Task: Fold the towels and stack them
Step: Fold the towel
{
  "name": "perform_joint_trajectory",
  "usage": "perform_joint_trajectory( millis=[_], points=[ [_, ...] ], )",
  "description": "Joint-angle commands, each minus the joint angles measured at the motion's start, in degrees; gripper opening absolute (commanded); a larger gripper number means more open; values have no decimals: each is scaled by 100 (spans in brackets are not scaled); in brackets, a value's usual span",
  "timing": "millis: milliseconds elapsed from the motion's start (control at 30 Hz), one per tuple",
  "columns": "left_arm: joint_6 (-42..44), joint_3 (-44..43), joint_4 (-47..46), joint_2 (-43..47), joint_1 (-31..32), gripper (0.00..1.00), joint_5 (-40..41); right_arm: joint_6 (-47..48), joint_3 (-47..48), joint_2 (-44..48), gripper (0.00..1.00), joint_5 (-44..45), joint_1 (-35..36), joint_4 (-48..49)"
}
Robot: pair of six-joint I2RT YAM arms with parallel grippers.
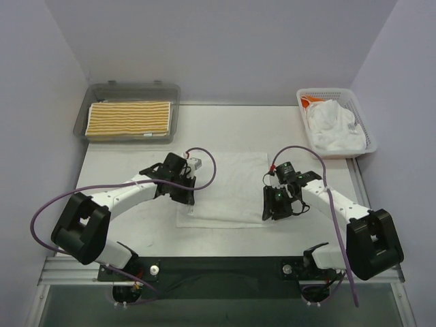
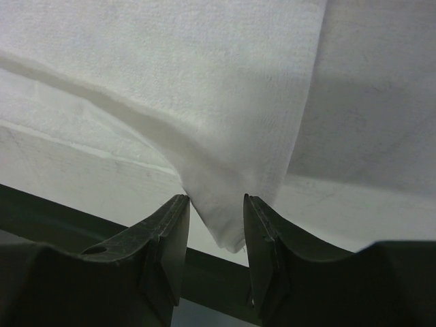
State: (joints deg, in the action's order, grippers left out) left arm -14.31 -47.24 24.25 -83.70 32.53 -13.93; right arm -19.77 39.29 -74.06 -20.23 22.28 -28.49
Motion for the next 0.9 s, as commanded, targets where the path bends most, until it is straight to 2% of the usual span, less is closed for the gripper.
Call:
perform_joint_trajectory(
  millis=[0, 200, 300, 333, 400, 433, 467, 600, 733, 833, 867],
  points=[
    [103, -294, 62, 91, 7, 14, 40, -45, 0, -143, 38, 133, 74, -245],
    [130, -312, 89, 82, -1, 14, 57, -62, 70, -319, 42, 203, 215, -262],
    [130, -312, 97, 82, -10, 13, 66, -106, 105, -390, 37, 335, 241, -289],
    [138, -320, 106, 91, -10, 13, 75, -106, 114, -390, 26, 361, 241, -297],
    [147, -347, 124, 108, -19, 13, 75, -124, 140, -372, 15, 414, 233, -306],
    [156, -364, 133, 117, -36, 13, 92, -124, 158, -372, 5, 467, 241, -315],
    [156, -373, 150, 126, -45, 8, 101, -124, 176, -363, 1, 476, 241, -332],
    [235, -505, 247, 231, -98, 3, 242, -1, 465, -284, 0, 695, 241, -525],
    [402, -873, 352, 468, -335, 0, 540, 280, 1202, -153, 0, 1353, 233, -895],
    [542, -1400, 335, 460, -616, 0, 804, 430, 2054, -327, 0, 1635, 198, -1000],
    [586, -1558, 335, 434, -678, 0, 874, 508, 2596, -424, 0, 1828, 180, -1044]
  ],
)
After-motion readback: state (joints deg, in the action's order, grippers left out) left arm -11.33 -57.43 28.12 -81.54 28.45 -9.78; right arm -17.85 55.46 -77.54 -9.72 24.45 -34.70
